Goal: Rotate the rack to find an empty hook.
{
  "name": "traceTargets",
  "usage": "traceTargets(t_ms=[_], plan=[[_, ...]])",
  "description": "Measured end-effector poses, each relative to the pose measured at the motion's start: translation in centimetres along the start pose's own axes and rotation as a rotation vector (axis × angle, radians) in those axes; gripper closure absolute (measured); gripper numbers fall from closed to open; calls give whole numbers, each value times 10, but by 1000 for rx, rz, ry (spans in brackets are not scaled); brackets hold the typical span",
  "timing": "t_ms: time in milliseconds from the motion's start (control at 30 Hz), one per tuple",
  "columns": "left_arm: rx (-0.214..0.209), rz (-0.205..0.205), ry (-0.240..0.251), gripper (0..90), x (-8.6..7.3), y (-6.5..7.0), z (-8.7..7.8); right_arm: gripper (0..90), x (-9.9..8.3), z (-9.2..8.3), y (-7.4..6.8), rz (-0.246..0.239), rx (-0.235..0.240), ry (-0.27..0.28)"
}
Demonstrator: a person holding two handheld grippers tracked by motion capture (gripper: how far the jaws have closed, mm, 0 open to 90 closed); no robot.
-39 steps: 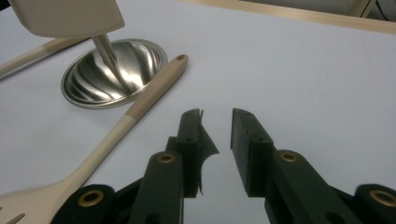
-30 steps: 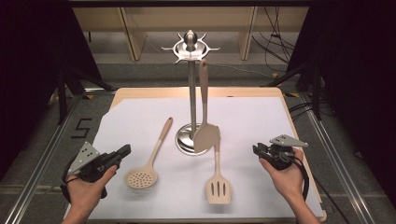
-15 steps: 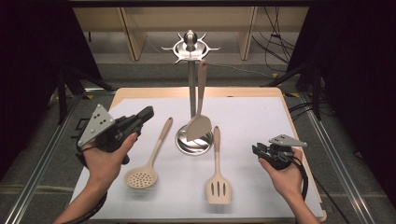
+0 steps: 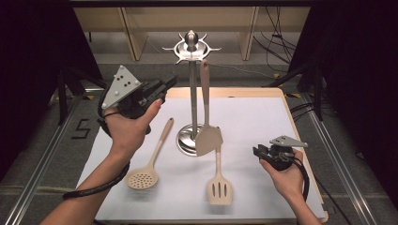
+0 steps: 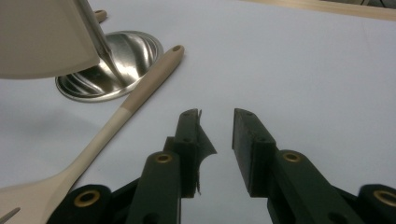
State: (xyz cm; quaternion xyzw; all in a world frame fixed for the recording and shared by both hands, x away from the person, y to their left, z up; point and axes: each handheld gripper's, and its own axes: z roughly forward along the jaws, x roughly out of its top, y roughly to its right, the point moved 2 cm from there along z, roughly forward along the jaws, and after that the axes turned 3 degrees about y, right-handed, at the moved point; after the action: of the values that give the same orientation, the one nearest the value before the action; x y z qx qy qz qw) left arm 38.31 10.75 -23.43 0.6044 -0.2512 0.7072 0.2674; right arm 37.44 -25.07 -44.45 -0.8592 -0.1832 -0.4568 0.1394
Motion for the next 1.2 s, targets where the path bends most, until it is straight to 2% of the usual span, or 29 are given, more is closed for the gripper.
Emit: traceTargets(t_ms=[33,100,133,300,333,367,467,500,533,600,633,700,800,833,900,967,1000,1200], plan=[[-2,5,-2,895,1,1,2,721,-1,-1,-3,41,7,-12],[-5,7,-1,895,2,2,4,720,-1,-1,-3,38,7,-12],[-8,1,5,895,4,4,8,718,-1,0,-5,56,10,-7],[-7,14,8,895,8,4,13,716,-1,0,-5,53,13,-9],[-4,9,7,895,9,3,15,715,-1,2,-4,39,8,14],[0,11,7,895,9,2,15,715,-1,0,-3,32,-1,-4],[9,5,11,895,10,-2,16,715,-1,1,-3,32,10,-6],[13,5,11,895,10,-3,15,715,-1,0,-5,50,9,-11],[13,5,11,895,10,-3,15,714,-1,1,-2,12,8,6],[14,-12,7,895,9,-5,15,714,-1,3,-1,15,23,10],[20,-15,9,895,9,-5,15,715,-1,3,-1,2,9,14],[15,2,16,895,11,-6,14,715,-1,2,-2,21,20,-3],[21,5,21,895,12,-8,12,715,-1,3,-2,8,19,13],[23,1,21,895,12,-8,12,714,-2,3,-5,45,6,12],[27,2,18,895,12,-9,11,715,-1,3,-1,6,15,13],[38,2,16,895,12,-12,10,715,-1,2,-1,1,6,-1],[42,1,18,895,12,-14,10,715,-1,2,-2,14,11,-15],[56,-2,13,895,12,-21,11,714,-1,2,-2,13,11,-15]])
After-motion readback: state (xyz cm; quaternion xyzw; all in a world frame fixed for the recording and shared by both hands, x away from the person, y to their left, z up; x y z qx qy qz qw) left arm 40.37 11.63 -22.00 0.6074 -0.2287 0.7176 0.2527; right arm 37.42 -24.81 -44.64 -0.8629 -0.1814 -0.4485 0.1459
